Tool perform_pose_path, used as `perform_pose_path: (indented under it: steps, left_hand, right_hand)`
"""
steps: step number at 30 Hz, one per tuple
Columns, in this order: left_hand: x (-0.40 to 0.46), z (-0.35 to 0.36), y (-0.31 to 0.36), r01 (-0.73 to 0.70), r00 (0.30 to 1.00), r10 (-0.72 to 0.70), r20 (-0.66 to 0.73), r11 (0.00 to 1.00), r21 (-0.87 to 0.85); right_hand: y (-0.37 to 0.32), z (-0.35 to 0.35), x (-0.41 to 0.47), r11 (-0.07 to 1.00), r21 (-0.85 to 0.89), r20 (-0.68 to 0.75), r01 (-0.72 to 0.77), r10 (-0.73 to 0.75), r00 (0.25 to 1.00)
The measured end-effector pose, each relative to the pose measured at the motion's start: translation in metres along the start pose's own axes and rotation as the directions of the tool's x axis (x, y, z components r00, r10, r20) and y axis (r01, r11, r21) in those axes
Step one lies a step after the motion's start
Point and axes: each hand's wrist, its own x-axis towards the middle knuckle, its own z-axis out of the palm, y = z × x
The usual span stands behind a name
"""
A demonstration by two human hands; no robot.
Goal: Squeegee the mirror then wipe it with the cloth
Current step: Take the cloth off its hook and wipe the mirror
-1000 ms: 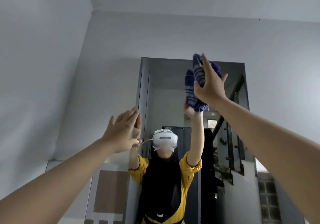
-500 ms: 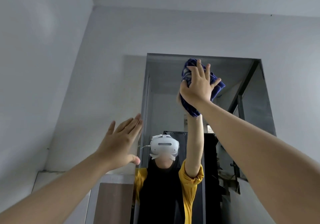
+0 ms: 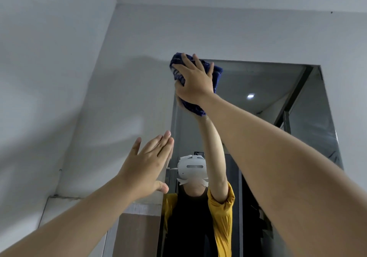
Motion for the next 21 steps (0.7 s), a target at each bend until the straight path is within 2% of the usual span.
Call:
perform_pose_path:
  steps: [3,6,13,21]
  left_hand:
    - [0.0,-0.002,0.002,0.017,1.0,-0.018,0.012,0.999,0.044]
    - [-0.001,-0.004,0.005,0.026,1.0,-0.026,-0.01,0.999,0.023]
    - [-0.001,-0.008,0.012,0.083,0.995,-0.087,0.048,0.993,0.083]
    - [0.001,-0.012,0.022,0.157,0.979,-0.167,0.117,0.984,0.09]
  right_hand:
    - [0.021,-0.011,-0.009,0.983,-0.04,0.097,0.179,-0.175,0.98]
    - [0.049,-0.026,-0.019,0.98,-0.049,0.106,0.195,-0.189,0.976]
    - [0.147,-0.073,-0.045,0.999,-0.02,-0.008,-0.03,0.029,1.0]
    - [0.222,-0.105,-0.084,0.969,0.005,-0.096,-0.247,0.247,0.964]
